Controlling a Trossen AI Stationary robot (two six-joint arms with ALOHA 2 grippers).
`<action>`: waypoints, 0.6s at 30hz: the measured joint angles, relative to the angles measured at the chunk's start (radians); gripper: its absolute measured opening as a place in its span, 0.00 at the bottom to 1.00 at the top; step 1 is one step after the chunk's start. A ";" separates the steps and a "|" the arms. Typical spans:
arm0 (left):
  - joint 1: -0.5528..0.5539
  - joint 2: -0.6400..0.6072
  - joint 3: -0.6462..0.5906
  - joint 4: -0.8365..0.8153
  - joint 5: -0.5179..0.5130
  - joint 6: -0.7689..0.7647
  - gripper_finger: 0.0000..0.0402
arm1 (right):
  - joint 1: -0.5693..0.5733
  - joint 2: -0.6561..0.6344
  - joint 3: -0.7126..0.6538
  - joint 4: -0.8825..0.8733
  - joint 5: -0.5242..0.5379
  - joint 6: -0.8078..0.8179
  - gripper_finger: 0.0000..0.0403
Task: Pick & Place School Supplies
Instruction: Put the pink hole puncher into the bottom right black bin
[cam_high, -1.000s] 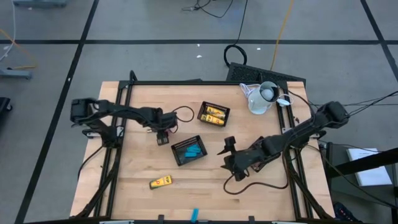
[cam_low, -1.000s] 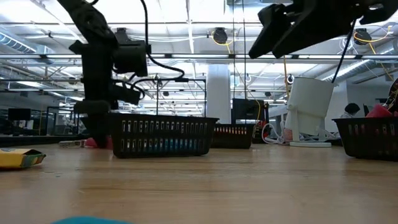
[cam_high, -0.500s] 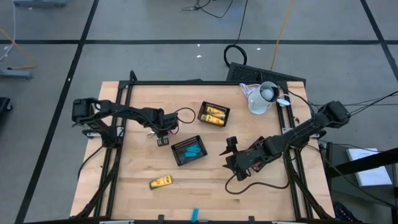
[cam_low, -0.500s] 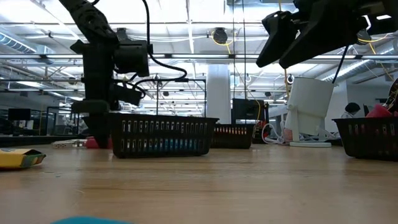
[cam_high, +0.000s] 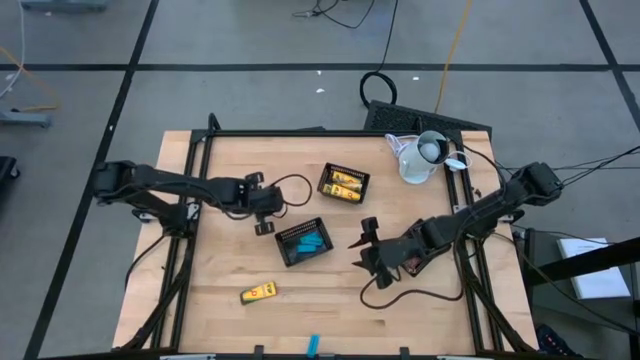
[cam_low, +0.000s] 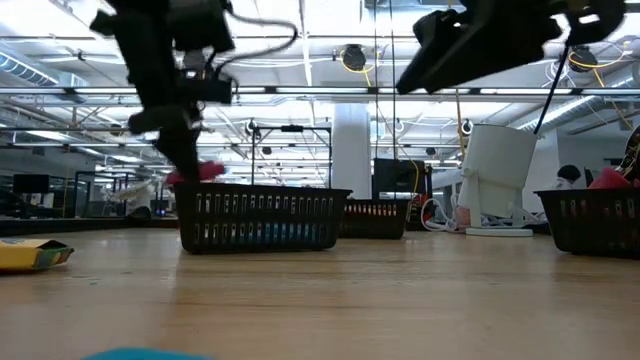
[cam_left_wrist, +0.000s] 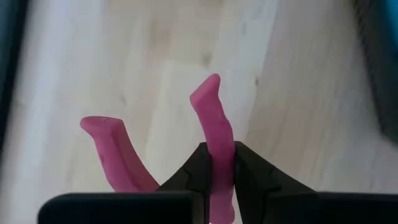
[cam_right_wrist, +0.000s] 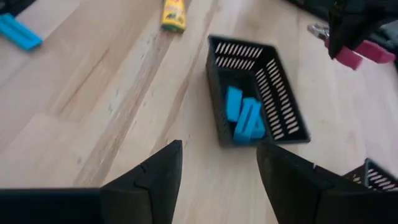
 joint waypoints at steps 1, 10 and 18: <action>-0.010 -0.010 0.020 -0.011 -0.010 0.006 0.10 | -0.009 0.000 0.000 0.016 -0.003 -0.006 0.49; -0.135 0.042 0.226 0.007 0.000 0.145 0.10 | -0.109 0.000 -0.019 0.172 -0.004 -0.162 0.54; -0.232 0.134 0.316 0.057 0.055 0.243 0.10 | -0.219 0.001 -0.113 0.378 -0.051 -0.263 0.55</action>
